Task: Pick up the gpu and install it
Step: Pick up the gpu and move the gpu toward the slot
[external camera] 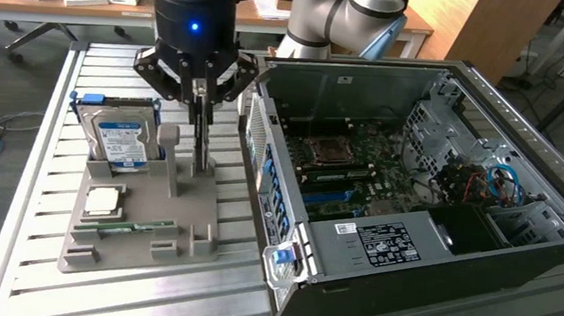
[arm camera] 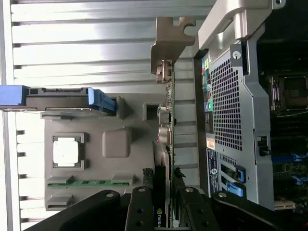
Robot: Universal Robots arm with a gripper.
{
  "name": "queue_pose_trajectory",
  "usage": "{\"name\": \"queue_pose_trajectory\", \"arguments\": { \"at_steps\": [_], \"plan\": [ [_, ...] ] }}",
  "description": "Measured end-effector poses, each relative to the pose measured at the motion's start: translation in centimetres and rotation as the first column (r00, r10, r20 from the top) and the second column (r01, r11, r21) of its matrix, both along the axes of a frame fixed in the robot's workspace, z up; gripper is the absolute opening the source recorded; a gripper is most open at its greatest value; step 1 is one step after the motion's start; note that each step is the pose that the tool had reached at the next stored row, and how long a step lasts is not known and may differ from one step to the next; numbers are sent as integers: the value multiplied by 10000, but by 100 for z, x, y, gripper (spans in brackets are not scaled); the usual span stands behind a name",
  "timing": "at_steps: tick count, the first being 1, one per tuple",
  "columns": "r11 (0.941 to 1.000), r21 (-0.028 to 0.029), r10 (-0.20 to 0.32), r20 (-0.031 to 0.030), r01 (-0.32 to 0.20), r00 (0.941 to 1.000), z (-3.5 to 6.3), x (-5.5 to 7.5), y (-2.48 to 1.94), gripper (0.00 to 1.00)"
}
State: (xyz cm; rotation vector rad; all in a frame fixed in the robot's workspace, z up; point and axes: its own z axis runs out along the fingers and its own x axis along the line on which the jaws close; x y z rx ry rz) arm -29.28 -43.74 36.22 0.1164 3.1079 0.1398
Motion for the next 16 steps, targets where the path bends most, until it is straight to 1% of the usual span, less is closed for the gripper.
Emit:
{"name": "queue_pose_trajectory", "arguments": {
  "at_steps": [6,9,12,16],
  "plan": [
    [10000,73,0,15,0,10000,125,2,46,26],
    [9999,106,2,18,-3,10000,202,4,54,26],
    [9999,119,-2,19,2,10000,304,5,56,26],
    [9999,121,0,18,0,10000,431,15,56,26]
  ]
}}
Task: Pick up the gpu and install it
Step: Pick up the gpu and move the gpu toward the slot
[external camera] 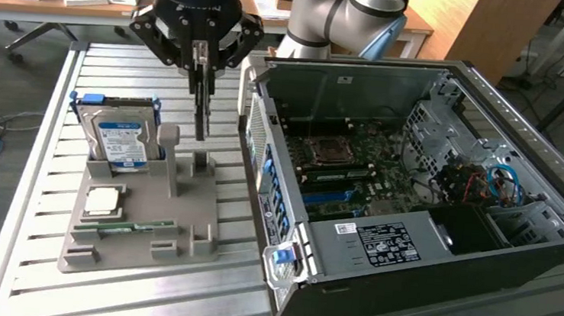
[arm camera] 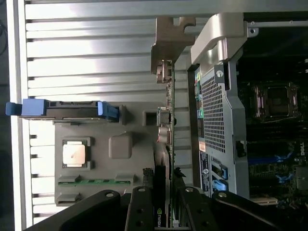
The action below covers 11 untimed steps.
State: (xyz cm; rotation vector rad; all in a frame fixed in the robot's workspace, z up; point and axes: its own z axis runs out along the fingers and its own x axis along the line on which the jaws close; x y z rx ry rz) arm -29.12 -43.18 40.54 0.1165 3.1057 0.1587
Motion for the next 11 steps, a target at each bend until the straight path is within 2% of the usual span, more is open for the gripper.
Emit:
{"name": "queue_pose_trajectory", "arguments": {
  "at_steps": [6,11],
  "plan": [
    [10000,0,0,0,0,10000,152,9,0,26],
    [10000,2,0,1,0,10000,160,9,0,26]
  ]
}}
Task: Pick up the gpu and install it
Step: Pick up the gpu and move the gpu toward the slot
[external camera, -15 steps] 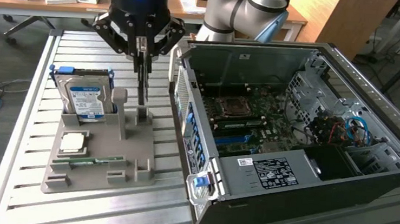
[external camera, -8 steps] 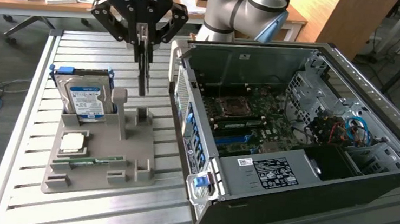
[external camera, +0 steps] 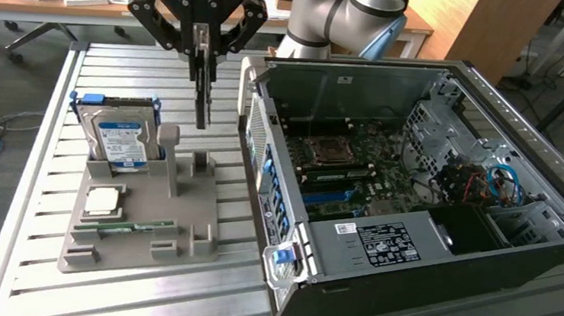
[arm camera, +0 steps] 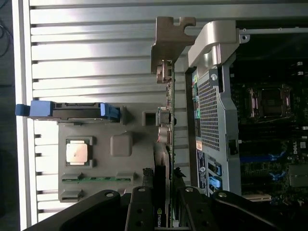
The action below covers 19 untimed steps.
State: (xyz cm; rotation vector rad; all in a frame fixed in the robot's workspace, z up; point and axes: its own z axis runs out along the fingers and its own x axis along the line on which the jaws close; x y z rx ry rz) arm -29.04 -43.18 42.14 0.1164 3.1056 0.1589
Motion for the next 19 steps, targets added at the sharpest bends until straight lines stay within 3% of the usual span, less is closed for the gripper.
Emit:
{"name": "queue_pose_trajectory", "arguments": {
  "at_steps": [16,19],
  "plan": [
    [10000,9,17,-1,-17,10000,0,66,0,26],
    [10000,21,16,-54,-16,10000,1,141,0,26]
  ]
}}
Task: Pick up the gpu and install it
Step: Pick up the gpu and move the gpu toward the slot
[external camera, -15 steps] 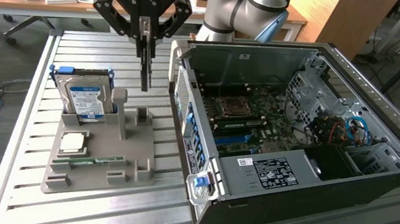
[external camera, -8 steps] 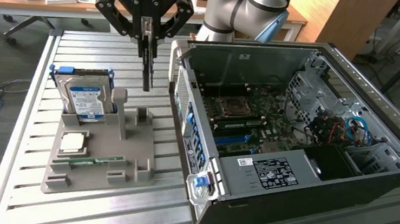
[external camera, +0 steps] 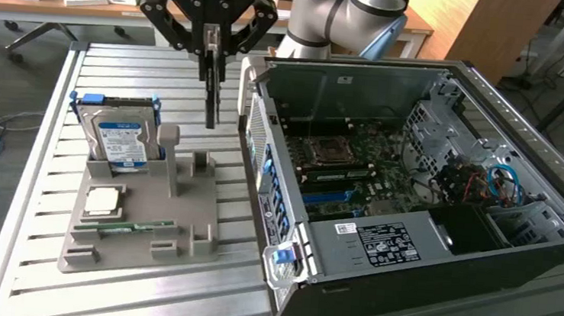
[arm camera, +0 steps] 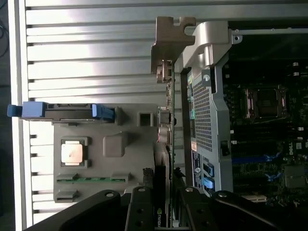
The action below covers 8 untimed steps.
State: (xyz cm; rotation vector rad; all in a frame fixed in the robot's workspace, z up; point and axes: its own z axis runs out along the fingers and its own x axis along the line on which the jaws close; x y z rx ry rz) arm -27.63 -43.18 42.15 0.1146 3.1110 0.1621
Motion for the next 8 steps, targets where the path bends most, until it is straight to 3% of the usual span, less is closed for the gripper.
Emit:
{"name": "queue_pose_trajectory", "arguments": {
  "at_steps": [3,8],
  "plan": [
    [10000,48,1,-49,-1,10000,-1,105,0,26],
    [9998,197,2,-86,0,10000,0,294,0,26]
  ]
}}
